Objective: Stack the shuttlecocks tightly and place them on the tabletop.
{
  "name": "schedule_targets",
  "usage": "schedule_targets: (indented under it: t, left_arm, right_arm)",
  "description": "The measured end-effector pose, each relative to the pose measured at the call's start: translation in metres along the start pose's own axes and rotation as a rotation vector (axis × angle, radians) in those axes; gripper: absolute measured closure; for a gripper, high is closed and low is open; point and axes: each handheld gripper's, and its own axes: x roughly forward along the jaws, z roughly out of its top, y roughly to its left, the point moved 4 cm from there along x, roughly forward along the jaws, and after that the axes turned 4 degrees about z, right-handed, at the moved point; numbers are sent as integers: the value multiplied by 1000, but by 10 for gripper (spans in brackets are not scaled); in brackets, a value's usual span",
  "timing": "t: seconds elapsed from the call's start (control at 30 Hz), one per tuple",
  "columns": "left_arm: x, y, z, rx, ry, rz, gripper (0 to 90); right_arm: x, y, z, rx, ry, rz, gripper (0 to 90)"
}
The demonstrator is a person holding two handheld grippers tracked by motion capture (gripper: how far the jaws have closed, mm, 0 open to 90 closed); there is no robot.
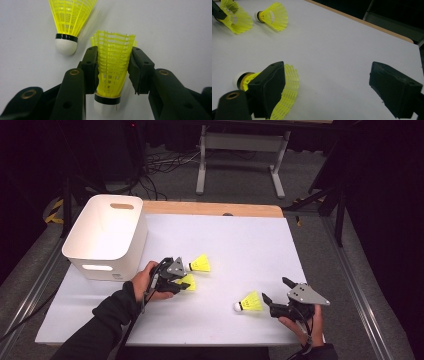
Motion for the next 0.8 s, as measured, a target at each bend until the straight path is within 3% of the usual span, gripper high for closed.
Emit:
schedule_targets:
  t: [0.4,0.53,0.6,0.63,0.8]
  left_arm:
    - [-11,4,-7,60,-8,16,630]
    - [-15,8,-11,76,2,39,626]
    - [-18,10,-13,84,11,64,668]
    - [-19,11,-14,81,10,66,700]
    - [-15,13,-18,62,30,43,669]
  right_arm:
    - [0,0,1,0,-2,0,143]
    - [0,0,0,0,1,-1,142]
    - [0,0,0,-1,1,1,142]
    - [0,0,1,-3,1,-1,142]
    - [1,1,1,-4,3,2,142]
